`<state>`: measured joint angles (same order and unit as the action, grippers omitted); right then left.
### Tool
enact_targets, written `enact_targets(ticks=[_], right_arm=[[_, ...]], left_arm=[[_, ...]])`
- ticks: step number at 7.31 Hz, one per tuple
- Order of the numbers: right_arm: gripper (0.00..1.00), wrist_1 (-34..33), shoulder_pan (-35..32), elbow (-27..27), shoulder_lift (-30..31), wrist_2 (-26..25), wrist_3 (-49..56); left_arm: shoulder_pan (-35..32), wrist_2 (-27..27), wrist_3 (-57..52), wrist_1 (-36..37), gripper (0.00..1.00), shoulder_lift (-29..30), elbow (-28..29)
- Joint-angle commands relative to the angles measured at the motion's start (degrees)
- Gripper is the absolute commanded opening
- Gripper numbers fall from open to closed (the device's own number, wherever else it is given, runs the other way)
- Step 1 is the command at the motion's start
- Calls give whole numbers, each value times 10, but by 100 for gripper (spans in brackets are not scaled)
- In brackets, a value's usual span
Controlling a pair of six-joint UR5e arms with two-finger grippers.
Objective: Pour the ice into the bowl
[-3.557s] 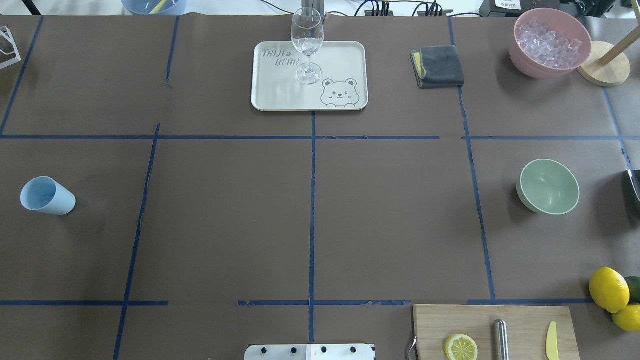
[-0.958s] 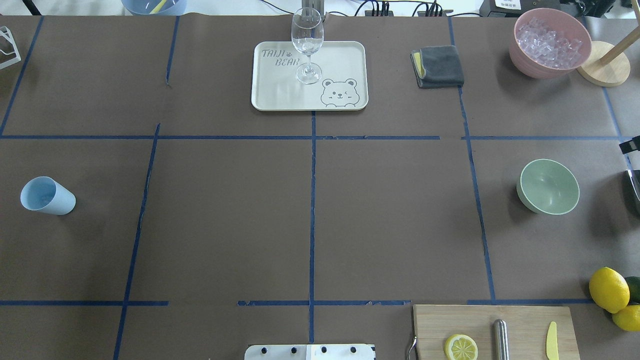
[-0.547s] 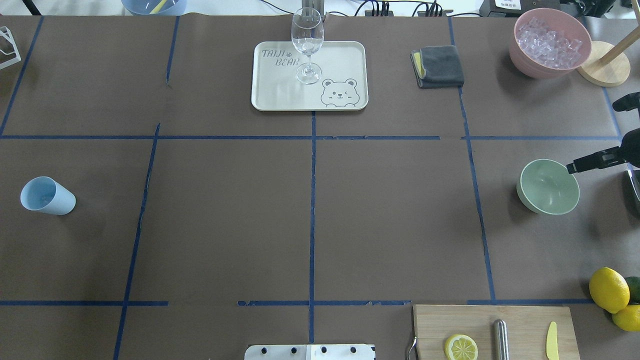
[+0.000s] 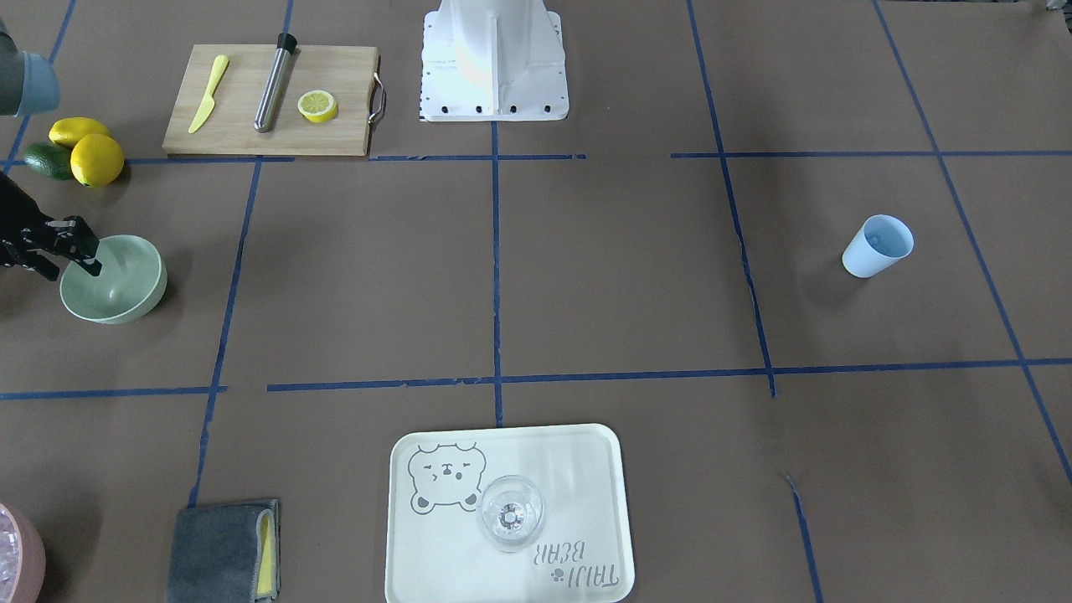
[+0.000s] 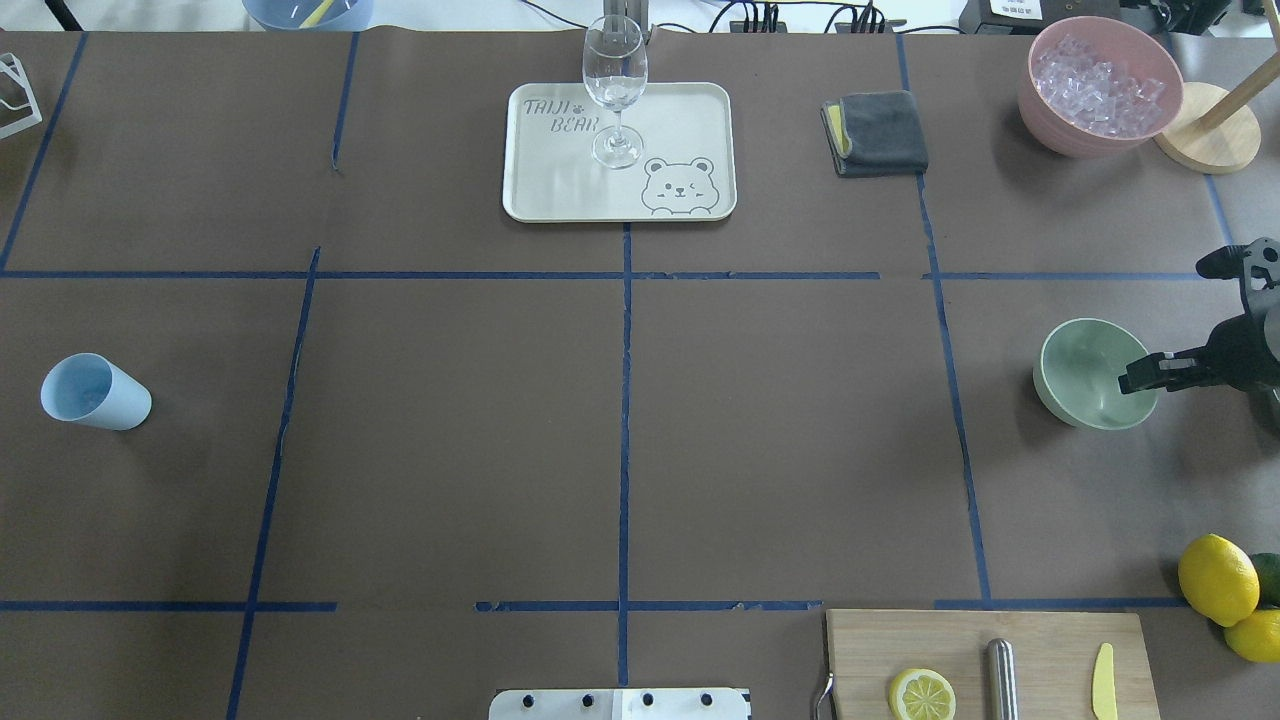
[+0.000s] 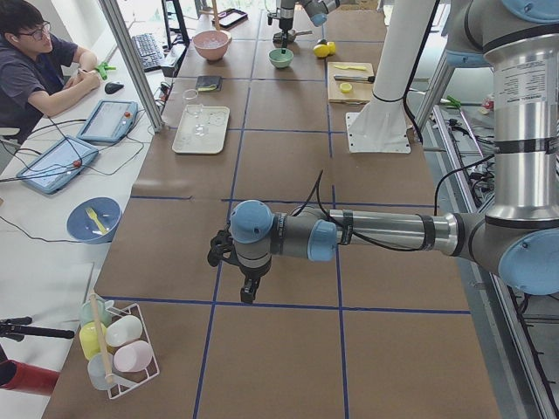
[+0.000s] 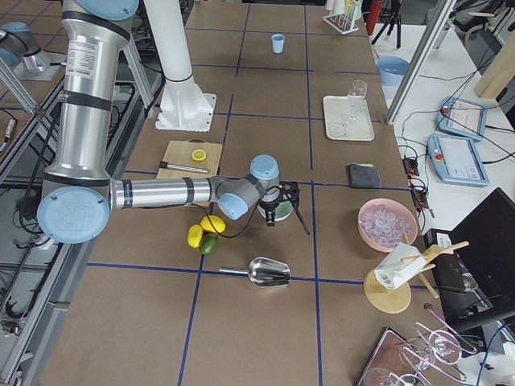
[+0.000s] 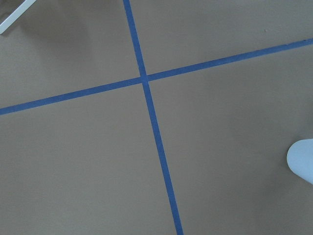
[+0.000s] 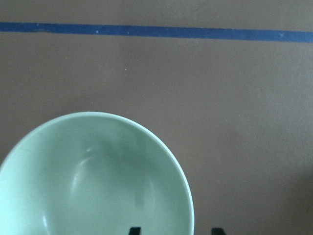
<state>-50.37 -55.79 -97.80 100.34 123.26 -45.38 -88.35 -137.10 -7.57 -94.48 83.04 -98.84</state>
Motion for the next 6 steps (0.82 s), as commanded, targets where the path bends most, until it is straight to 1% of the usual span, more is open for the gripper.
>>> enact_targets(ticks=[1, 2, 4, 6], right_arm=[[13, 10, 1, 2, 13, 0, 0], [0, 11, 1, -1, 9, 0, 1], [0, 11, 1, -13, 0, 5, 1], [0, 2, 1, -66, -14, 10, -9]], left_arm=[[-1, 0, 0, 0, 100, -1, 0], [-1, 0, -1, 0, 100, -1, 1], [-1, 0, -1, 0, 100, -2, 1], [-1, 0, -1, 0, 100, -3, 1]])
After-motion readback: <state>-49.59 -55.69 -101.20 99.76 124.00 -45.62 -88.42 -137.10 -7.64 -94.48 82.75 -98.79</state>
